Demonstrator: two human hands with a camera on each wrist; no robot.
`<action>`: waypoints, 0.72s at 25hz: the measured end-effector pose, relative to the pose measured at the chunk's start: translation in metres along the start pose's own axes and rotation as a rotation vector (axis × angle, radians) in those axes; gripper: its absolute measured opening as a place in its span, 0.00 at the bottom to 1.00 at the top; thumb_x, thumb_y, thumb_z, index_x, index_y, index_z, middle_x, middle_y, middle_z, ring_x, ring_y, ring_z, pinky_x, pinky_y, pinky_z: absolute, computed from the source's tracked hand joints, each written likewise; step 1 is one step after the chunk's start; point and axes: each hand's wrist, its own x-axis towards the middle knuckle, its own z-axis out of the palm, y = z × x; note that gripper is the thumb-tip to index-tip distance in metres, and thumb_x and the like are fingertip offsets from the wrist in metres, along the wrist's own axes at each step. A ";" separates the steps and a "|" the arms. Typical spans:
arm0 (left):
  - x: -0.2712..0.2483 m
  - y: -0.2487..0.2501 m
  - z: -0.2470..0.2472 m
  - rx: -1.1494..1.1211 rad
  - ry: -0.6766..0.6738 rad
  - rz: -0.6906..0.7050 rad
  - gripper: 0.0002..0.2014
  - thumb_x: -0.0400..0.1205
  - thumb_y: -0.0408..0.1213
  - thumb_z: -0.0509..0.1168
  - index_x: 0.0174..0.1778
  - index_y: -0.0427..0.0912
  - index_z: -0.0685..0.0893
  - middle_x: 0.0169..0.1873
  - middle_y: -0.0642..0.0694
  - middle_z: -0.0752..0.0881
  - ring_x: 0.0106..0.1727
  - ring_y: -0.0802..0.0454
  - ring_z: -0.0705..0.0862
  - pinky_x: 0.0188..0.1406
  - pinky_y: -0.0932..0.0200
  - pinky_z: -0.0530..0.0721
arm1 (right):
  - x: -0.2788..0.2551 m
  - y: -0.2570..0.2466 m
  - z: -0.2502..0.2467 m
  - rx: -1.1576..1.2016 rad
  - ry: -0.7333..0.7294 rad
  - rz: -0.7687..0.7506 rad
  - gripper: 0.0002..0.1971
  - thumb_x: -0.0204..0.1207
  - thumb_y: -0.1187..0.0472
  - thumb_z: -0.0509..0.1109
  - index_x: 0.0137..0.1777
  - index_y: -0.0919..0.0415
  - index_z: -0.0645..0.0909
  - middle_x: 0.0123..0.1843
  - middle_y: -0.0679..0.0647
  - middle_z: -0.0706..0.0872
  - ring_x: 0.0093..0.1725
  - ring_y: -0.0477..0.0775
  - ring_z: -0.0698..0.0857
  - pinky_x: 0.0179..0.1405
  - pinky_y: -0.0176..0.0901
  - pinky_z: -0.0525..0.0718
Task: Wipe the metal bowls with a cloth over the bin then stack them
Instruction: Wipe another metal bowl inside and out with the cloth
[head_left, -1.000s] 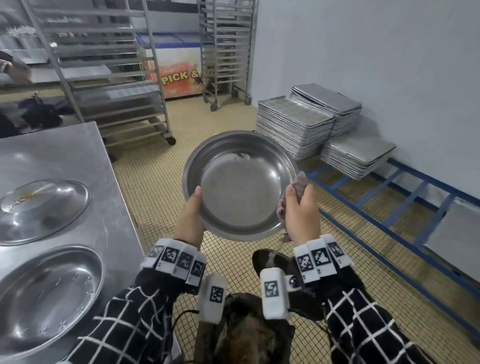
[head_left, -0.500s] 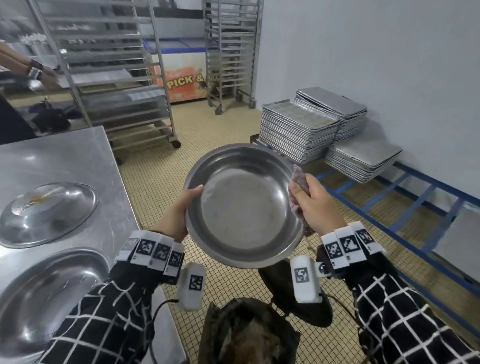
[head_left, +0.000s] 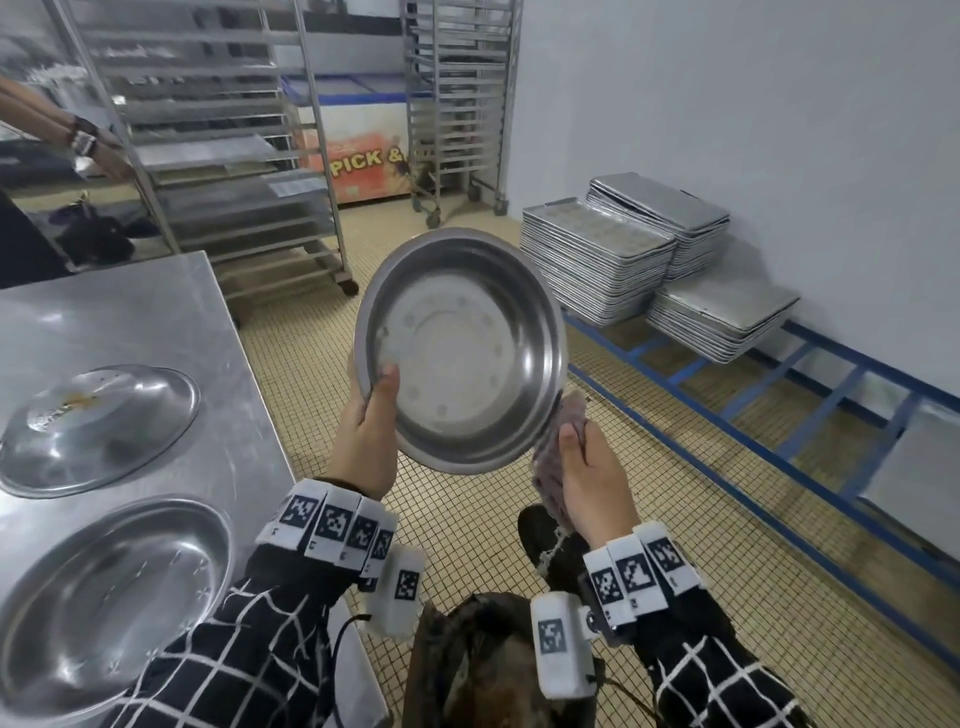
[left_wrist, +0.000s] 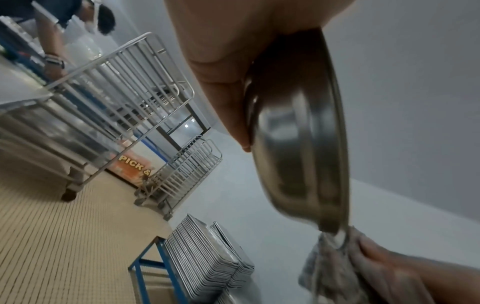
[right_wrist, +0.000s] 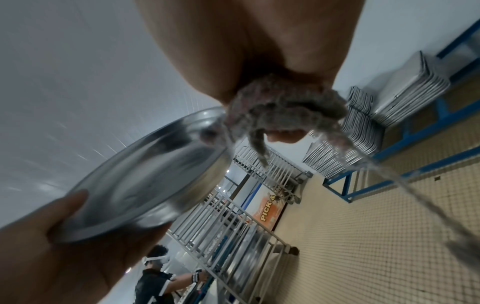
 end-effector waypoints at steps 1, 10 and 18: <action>0.002 0.000 -0.002 0.042 -0.001 0.040 0.18 0.88 0.46 0.51 0.73 0.47 0.69 0.49 0.62 0.79 0.44 0.74 0.81 0.33 0.86 0.74 | -0.001 0.005 0.000 -0.057 0.020 -0.032 0.14 0.85 0.49 0.54 0.52 0.57 0.76 0.49 0.54 0.82 0.47 0.48 0.82 0.41 0.34 0.78; 0.007 -0.020 -0.022 0.212 -0.140 0.136 0.26 0.86 0.54 0.49 0.79 0.50 0.63 0.57 0.53 0.84 0.55 0.65 0.86 0.51 0.67 0.86 | 0.009 -0.030 0.016 -0.207 0.116 -0.435 0.17 0.80 0.57 0.69 0.68 0.59 0.80 0.57 0.49 0.87 0.54 0.41 0.83 0.53 0.21 0.77; 0.005 -0.024 -0.020 0.319 -0.321 0.112 0.32 0.82 0.64 0.48 0.79 0.51 0.65 0.57 0.49 0.88 0.55 0.57 0.88 0.55 0.54 0.87 | 0.038 -0.047 0.034 -0.378 0.180 -0.565 0.15 0.79 0.62 0.68 0.64 0.63 0.83 0.62 0.59 0.80 0.60 0.51 0.78 0.59 0.34 0.73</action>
